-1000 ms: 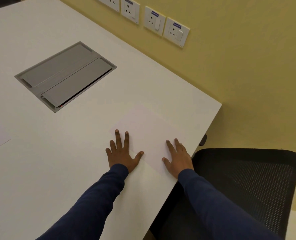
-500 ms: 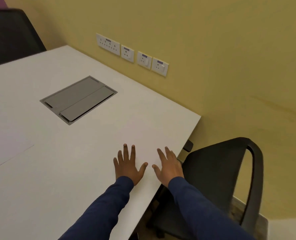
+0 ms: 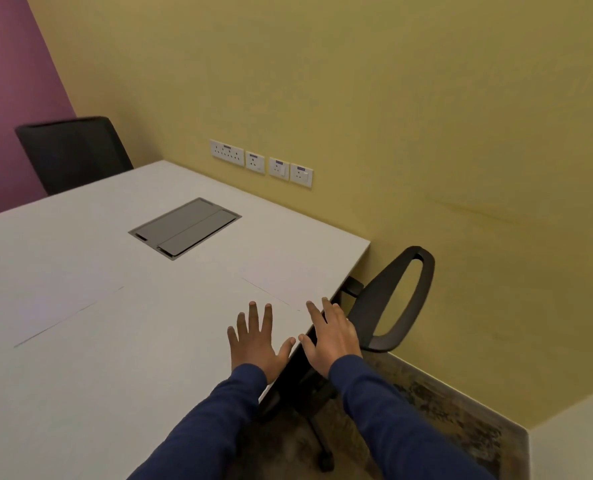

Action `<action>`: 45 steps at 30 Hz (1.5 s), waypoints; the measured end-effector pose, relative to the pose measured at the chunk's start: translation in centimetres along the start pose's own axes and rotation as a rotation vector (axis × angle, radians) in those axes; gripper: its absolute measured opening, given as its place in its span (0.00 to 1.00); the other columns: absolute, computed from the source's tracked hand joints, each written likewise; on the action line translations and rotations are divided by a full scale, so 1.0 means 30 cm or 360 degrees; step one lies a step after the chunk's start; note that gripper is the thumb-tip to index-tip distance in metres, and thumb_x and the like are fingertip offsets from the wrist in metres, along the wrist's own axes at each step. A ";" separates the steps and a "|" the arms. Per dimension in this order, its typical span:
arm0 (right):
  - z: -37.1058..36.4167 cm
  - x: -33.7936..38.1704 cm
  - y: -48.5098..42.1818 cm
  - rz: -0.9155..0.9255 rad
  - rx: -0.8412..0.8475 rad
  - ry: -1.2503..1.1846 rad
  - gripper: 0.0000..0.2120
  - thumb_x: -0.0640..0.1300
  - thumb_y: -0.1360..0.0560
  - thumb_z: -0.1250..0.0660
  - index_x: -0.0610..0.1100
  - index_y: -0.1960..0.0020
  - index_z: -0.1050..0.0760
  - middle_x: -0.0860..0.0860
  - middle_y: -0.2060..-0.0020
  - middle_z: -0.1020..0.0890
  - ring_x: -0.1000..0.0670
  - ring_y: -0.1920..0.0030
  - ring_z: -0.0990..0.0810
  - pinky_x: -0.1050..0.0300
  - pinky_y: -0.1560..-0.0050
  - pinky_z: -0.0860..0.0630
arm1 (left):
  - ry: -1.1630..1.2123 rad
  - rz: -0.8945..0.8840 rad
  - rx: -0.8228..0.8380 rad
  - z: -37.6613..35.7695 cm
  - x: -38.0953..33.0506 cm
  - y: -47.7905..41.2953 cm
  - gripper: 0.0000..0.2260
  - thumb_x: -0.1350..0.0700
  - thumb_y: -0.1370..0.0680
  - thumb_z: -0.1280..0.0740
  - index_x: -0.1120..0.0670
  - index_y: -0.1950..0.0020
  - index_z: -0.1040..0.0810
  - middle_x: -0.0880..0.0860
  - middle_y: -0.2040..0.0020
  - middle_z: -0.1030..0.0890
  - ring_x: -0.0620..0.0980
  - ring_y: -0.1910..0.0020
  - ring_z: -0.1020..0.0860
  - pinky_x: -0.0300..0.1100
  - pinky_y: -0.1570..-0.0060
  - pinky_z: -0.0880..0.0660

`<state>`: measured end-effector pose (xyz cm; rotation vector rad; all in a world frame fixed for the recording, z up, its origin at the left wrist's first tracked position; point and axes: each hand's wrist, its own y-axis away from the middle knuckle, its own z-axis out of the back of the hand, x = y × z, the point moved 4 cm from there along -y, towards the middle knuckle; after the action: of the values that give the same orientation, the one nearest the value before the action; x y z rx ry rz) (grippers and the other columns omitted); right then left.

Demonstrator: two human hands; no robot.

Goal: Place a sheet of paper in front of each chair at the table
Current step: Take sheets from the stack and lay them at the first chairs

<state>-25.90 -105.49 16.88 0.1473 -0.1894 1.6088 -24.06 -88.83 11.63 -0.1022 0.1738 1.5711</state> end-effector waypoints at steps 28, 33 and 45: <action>0.131 0.844 1.191 -0.0560 -0.0331 0.0005 0.33 0.61 0.21 0.41 0.54 0.20 0.49 0.47 0.20 0.43 0.43 0.21 0.45 0.45 0.24 0.39 | 0.0138 -0.0513 -0.0144 0.435 0.699 0.997 0.40 0.28 0.25 0.52 0.46 0.19 0.60 0.54 0.18 0.57 0.61 0.21 0.53 0.62 0.25 0.51; 0.171 1.024 1.431 -0.0538 -0.0424 -0.0004 0.33 0.60 0.21 0.40 0.54 0.20 0.48 0.46 0.21 0.42 0.43 0.22 0.43 0.44 0.24 0.38 | 0.0194 -0.0576 -0.0237 0.536 0.838 1.233 0.39 0.29 0.24 0.51 0.46 0.19 0.58 0.53 0.18 0.56 0.60 0.21 0.52 0.61 0.26 0.51; 0.226 1.527 1.931 -0.0508 -0.0528 -0.0017 0.34 0.60 0.22 0.39 0.52 0.20 0.46 0.45 0.22 0.40 0.42 0.23 0.41 0.43 0.26 0.37 | 0.0092 -0.0633 -0.0462 0.818 1.357 1.753 0.39 0.29 0.24 0.52 0.46 0.19 0.56 0.53 0.18 0.53 0.60 0.22 0.49 0.61 0.27 0.48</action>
<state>-86.07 -64.61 31.36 -0.0683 -0.4166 1.2403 -75.86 -44.52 31.06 -0.3869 -0.0312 1.1881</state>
